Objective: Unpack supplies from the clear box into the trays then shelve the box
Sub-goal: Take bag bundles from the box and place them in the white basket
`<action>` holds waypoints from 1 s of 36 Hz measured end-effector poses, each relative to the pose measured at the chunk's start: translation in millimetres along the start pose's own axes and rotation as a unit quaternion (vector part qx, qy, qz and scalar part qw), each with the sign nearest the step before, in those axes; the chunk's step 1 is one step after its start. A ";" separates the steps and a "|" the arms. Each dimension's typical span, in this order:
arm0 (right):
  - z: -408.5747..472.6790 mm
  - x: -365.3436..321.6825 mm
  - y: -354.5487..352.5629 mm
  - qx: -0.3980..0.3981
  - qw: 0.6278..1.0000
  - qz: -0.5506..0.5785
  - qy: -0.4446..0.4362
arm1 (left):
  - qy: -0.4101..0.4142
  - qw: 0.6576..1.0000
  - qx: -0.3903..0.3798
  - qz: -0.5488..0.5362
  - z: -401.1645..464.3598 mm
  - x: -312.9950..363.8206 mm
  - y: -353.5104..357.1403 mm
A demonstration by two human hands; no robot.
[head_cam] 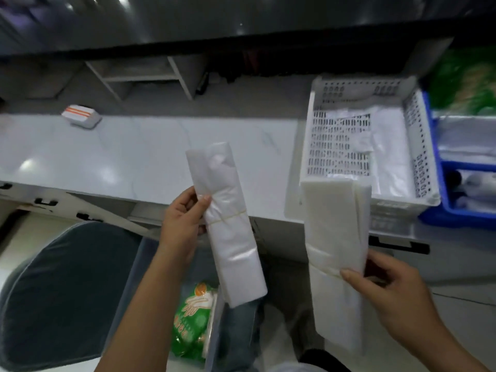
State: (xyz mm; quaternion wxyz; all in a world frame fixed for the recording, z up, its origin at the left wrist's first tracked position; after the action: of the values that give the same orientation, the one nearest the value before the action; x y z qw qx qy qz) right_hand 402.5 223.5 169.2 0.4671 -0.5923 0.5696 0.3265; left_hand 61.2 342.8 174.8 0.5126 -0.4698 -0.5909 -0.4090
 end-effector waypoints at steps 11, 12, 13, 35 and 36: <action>30.2 1.7 -67.3 0.072 0.990 0.112 0.050 | -0.047 0.996 -0.069 0.045 61.0 -15.2 82.9; 34.0 0.7 -72.1 0.080 0.987 0.125 0.055 | -0.053 0.994 -0.078 0.051 69.4 -17.9 89.7; 37.5 -1.4 -76.8 0.088 0.985 0.135 0.059 | -0.059 0.993 -0.086 0.056 78.2 -20.6 96.6; 212.8 -50.4 -68.4 0.040 0.949 0.175 0.258 | -0.084 0.961 -0.189 0.184 244.5 -64.0 189.3; 223.3 -46.4 -65.9 0.041 0.947 0.167 0.272 | -0.040 0.952 -0.202 0.226 244.7 -55.6 193.2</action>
State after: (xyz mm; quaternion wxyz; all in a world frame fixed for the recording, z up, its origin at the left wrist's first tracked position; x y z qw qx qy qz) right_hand 493.2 441.7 145.4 0.2571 -0.5351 0.7787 0.2028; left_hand 197.1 614.6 85.8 0.4621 -0.7004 -0.3946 -0.3745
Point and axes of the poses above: each hand's wrist, its own z-axis towards the middle knuckle, its own y-axis out of the palm, x = y × z, the point moved 9 cm from there along z, towards the middle knuckle, and after that the axes turned 9 degrees about y, right-handed, at the moved point
